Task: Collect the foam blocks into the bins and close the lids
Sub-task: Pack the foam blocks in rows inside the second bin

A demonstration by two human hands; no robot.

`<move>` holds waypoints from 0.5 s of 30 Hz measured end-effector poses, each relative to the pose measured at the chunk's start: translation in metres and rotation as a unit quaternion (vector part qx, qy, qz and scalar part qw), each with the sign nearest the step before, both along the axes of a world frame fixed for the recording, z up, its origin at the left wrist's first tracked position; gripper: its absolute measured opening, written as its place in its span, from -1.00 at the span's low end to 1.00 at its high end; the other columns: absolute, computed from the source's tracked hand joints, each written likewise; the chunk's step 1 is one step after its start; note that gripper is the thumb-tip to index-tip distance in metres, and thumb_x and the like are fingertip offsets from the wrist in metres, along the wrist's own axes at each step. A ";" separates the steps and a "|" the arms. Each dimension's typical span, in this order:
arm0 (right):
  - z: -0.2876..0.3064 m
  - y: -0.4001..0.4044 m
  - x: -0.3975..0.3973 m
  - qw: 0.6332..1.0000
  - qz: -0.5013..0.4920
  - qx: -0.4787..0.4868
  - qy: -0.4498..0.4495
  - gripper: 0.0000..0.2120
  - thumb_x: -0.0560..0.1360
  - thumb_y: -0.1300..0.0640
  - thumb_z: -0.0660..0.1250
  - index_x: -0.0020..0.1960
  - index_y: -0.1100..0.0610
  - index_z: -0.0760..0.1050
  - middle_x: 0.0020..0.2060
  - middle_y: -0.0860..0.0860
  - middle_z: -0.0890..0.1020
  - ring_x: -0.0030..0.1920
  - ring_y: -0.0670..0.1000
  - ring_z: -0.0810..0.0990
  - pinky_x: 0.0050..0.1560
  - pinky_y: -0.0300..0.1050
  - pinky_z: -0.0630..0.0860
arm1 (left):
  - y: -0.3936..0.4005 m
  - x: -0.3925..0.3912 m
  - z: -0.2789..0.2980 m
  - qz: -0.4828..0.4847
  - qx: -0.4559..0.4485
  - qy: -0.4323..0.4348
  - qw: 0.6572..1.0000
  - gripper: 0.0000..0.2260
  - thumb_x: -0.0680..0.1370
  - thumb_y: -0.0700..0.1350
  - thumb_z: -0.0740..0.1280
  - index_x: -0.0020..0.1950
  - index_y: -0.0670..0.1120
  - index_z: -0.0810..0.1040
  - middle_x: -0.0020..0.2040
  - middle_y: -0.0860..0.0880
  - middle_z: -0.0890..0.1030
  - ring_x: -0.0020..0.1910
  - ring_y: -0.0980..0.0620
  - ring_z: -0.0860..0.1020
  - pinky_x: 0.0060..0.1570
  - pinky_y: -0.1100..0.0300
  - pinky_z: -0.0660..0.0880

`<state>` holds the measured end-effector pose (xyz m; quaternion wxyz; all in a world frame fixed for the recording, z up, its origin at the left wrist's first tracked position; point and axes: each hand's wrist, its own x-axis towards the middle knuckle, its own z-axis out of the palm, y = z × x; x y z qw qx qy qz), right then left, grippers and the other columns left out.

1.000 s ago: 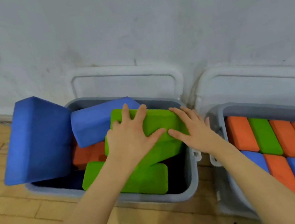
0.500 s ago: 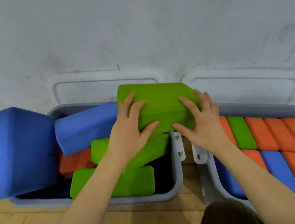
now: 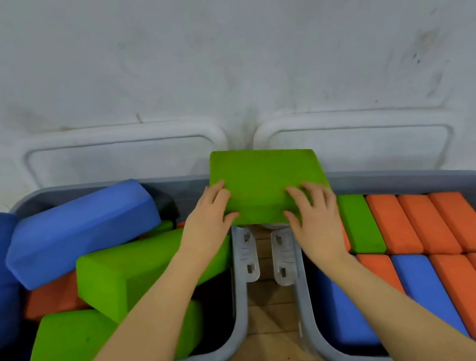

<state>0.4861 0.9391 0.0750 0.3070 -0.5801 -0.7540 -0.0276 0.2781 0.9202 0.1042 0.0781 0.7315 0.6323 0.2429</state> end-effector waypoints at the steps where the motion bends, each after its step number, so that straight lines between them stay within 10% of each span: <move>1: -0.007 0.001 -0.003 1.000 0.005 -0.001 -0.006 -0.61 0.47 -0.03 0.18 0.23 0.10 0.46 0.14 0.22 0.51 0.21 0.29 0.35 0.09 0.34 0.44 | 0.000 -0.002 -0.006 0.009 0.000 0.027 1.000 -0.65 0.43 -0.11 0.46 0.13 -0.24 0.52 0.35 -0.17 0.44 0.21 -0.23 0.50 0.01 -0.05 0.52; 4: -0.013 0.001 -0.010 1.000 -0.003 -0.008 0.009 -0.59 0.48 -0.08 0.18 0.25 0.08 0.49 0.19 0.19 0.50 0.28 0.31 0.33 0.16 0.42 0.36 | 0.002 -0.002 -0.006 0.020 0.005 0.135 0.991 -0.63 0.26 -0.07 0.58 -0.05 -0.18 0.57 0.13 -0.17 0.61 -0.08 -0.19 0.64 -0.20 0.02 0.55; 8: -0.008 -0.005 -0.017 0.998 -0.035 -0.044 -0.029 -0.50 0.49 -0.17 0.11 0.31 0.04 0.46 0.31 0.16 0.44 0.38 0.31 0.29 0.25 0.53 0.15 | -0.002 -0.011 0.001 0.017 0.016 0.172 0.985 -0.66 0.41 0.02 0.43 0.09 -0.15 0.59 0.18 -0.17 0.59 0.07 -0.21 0.60 0.05 -0.07 0.48; 15: 0.019 -0.037 -0.063 0.986 0.149 -0.075 0.025 -0.46 0.50 -0.25 0.10 0.39 -0.05 0.37 0.39 0.10 0.37 0.34 0.18 0.34 0.26 0.08 0.24 | -0.059 -0.059 0.031 0.122 0.023 0.121 0.985 -0.51 0.49 0.14 0.09 0.24 -0.09 0.56 0.26 -0.17 0.54 0.21 -0.22 0.51 0.14 -0.11 0.38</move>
